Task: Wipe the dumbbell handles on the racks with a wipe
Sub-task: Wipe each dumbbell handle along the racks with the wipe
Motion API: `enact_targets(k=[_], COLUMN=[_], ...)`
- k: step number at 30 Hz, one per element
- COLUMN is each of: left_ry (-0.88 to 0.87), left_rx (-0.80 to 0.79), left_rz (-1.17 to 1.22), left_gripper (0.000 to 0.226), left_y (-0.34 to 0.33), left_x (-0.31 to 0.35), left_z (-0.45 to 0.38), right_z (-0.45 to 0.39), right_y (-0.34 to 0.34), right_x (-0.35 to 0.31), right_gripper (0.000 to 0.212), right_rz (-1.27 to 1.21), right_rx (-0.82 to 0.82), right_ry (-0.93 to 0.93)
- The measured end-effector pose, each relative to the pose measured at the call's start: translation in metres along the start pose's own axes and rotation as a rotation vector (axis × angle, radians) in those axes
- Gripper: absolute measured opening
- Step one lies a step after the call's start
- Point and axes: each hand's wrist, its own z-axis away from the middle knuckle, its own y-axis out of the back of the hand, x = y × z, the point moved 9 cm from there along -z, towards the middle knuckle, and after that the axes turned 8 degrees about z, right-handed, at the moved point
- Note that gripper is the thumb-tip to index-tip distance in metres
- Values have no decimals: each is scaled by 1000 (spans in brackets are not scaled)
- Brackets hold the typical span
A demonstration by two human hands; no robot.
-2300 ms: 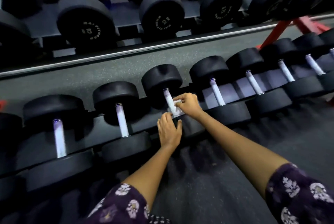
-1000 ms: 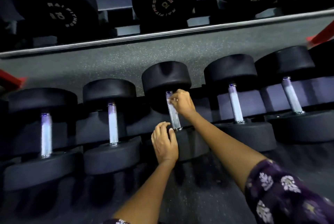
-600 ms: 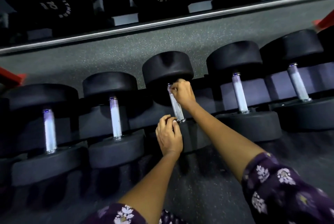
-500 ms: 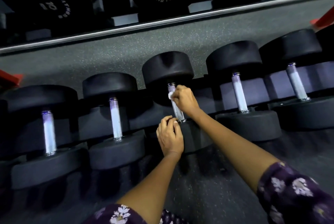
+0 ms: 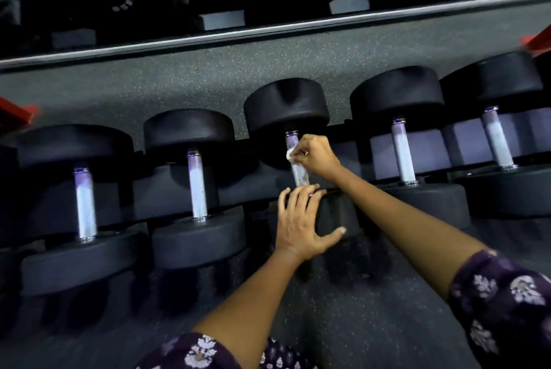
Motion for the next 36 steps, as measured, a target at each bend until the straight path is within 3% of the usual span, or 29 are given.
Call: enact_targets(k=[4, 8, 14, 18, 22, 25, 28, 33, 36], left_ry=[51, 83, 181, 108, 92, 32, 12, -8, -3], left_rx=[38, 28, -13, -16, -67, -111, -56, 6, -9], left_rz=[26, 38, -47, -101, -114, -122, -50, -19, -23], left_gripper=[46, 41, 57, 62, 64, 65, 63, 63, 63], left_y=[3, 8, 1, -1, -3, -2, 1, 2, 2], left_x=[-3, -5, 2, 2, 1, -2, -2, 0, 0], left_z=[1, -1, 22, 23, 19, 16, 17, 17, 16], right_z=[-10, 4, 1, 16, -6, -3, 8, -11, 6], right_y=[10, 1, 9, -6, 9, 1, -5, 10, -3], right_x=[8, 13, 13, 2, 6, -3, 2, 5, 1], right_gripper=[13, 11, 12, 12, 10, 9, 11, 8, 6], right_rz=[-75, -49, -65, 59, 54, 136, 145, 24, 32], right_rx=[85, -22, 59, 13, 75, 47, -38, 105, 99], right_ry=[-106, -93, -177, -34, -121, -64, -25, -132, -63])
